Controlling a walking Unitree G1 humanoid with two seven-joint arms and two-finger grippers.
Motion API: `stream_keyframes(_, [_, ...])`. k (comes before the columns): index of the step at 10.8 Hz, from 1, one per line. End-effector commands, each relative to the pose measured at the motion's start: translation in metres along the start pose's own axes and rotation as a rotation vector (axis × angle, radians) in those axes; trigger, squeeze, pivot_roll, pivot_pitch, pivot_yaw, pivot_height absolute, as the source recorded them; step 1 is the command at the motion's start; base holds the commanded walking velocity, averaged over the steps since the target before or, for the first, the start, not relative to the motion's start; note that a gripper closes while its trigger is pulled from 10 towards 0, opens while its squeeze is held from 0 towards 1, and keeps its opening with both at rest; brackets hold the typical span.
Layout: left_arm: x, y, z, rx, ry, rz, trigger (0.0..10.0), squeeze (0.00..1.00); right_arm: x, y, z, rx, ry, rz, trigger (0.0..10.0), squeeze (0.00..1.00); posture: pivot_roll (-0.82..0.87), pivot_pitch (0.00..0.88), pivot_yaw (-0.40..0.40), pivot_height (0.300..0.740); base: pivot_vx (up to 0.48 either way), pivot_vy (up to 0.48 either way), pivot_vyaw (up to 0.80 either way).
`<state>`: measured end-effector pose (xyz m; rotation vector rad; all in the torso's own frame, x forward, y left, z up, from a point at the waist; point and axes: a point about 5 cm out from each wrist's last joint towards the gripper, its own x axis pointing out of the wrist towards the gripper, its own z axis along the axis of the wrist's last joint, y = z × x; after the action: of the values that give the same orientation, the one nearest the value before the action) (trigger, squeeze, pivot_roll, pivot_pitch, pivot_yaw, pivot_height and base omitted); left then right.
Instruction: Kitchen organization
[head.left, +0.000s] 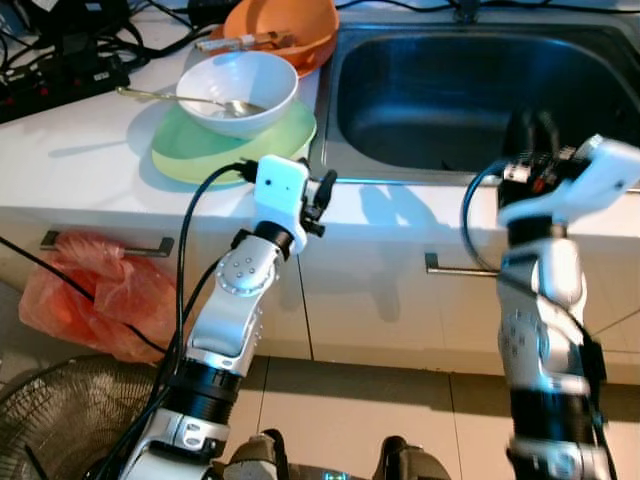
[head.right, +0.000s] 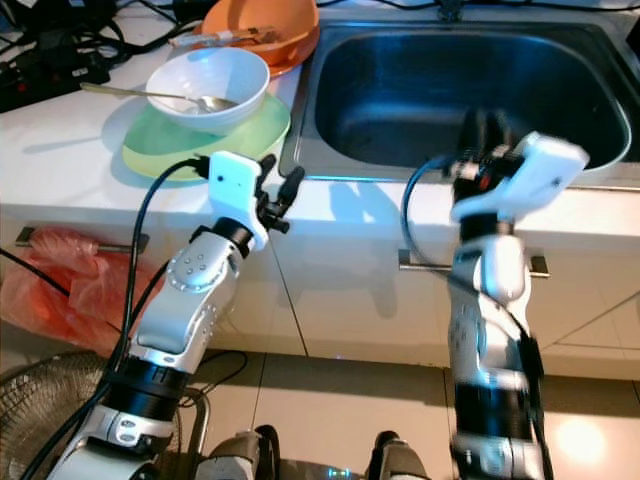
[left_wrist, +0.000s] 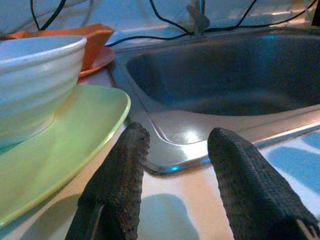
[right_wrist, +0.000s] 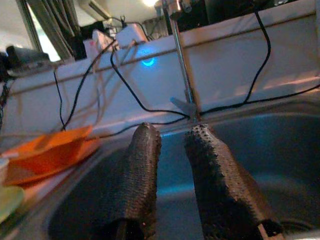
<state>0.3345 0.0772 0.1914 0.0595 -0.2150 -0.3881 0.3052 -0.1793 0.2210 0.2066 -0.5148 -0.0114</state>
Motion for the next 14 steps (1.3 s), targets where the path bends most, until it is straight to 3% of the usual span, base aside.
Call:
stream_keyframes(1, [-0.003, 0.001, -0.005, -0.008, 0.002, 0.012, 10.0, 0.00, -0.008, 0.004, 0.001, -0.039, 0.009, 0.027, 10.0, 0.00, 0.08, 0.194, 0.054, 0.740, 0.000, 0.000, 0.00])
stream_keyframes(5, [-0.007, 0.003, -0.004, -0.011, -0.023, 0.031, 10.0, 0.00, -0.028, 0.006, -0.026, -0.049, 0.123, 0.025, 10.0, 0.00, 0.09, 0.189, 0.058, 0.740, 0.000, 0.000, 0.00])
stream_keyframes(10, [-0.014, 0.012, 0.001, -0.022, -0.078, 0.085, 10.0, 0.00, -0.029, 0.011, -0.028, -0.044, 0.129, 0.038, 10.0, 0.00, 0.09, 0.180, 0.058, 0.740, 0.000, 0.000, 0.00])
stream_keyframes(12, [-0.013, 0.018, 0.031, 0.008, -0.212, 0.132, 10.0, 0.00, -0.028, 0.012, -0.029, -0.045, 0.133, 0.040, 10.0, 0.00, 0.10, 0.182, 0.055, 0.740, 0.000, 0.000, 0.00])
stream_keyframes(14, [-0.013, 0.035, 0.070, 0.039, -0.394, 0.235, 10.0, 0.00, -0.026, 0.013, -0.031, -0.037, 0.134, 0.037, 10.0, 0.00, 0.11, 0.181, 0.054, 0.740, 0.000, 0.000, 0.00])
